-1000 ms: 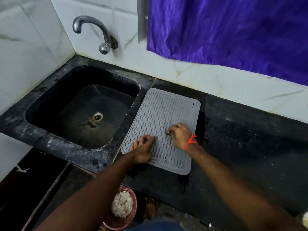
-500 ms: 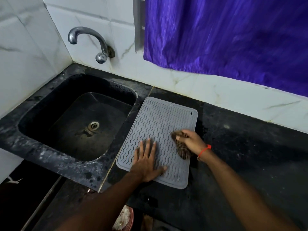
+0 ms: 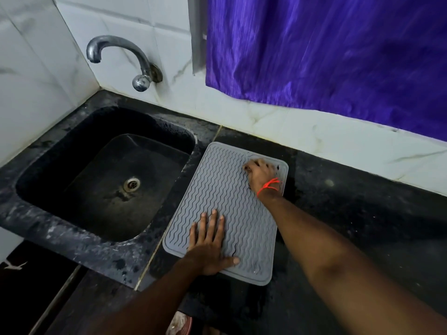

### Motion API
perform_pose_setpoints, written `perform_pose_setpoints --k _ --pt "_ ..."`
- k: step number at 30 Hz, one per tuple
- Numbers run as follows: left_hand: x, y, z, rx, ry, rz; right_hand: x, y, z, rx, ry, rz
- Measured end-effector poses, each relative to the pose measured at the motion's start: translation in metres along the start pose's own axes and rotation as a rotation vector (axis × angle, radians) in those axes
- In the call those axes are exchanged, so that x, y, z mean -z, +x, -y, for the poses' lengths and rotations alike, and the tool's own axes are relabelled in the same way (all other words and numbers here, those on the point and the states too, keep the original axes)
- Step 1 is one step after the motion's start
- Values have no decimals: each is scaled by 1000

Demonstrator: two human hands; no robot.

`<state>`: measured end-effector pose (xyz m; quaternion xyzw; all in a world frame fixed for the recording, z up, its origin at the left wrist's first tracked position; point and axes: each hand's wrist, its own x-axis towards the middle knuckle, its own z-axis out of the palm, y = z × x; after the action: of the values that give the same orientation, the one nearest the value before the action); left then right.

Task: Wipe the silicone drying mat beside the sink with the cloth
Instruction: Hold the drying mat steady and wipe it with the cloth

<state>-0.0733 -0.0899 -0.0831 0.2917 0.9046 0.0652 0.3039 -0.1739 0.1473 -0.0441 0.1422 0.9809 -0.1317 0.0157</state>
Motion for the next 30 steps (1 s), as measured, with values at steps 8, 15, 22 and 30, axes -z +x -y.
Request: perform_pose_setpoints --k 8,15,22,30 --pt "-4 -2 2 -7 -58 -55 -14 -50 12 58 75 71" --pt "7 -11 17 -77 -536 -87 -25 -132 36 103 105 80" --pt "6 -17 18 -135 -573 -175 -40 -209 53 158 54 89" --pt "11 -28 35 -124 -376 -409 -22 -213 48 213 238 419"
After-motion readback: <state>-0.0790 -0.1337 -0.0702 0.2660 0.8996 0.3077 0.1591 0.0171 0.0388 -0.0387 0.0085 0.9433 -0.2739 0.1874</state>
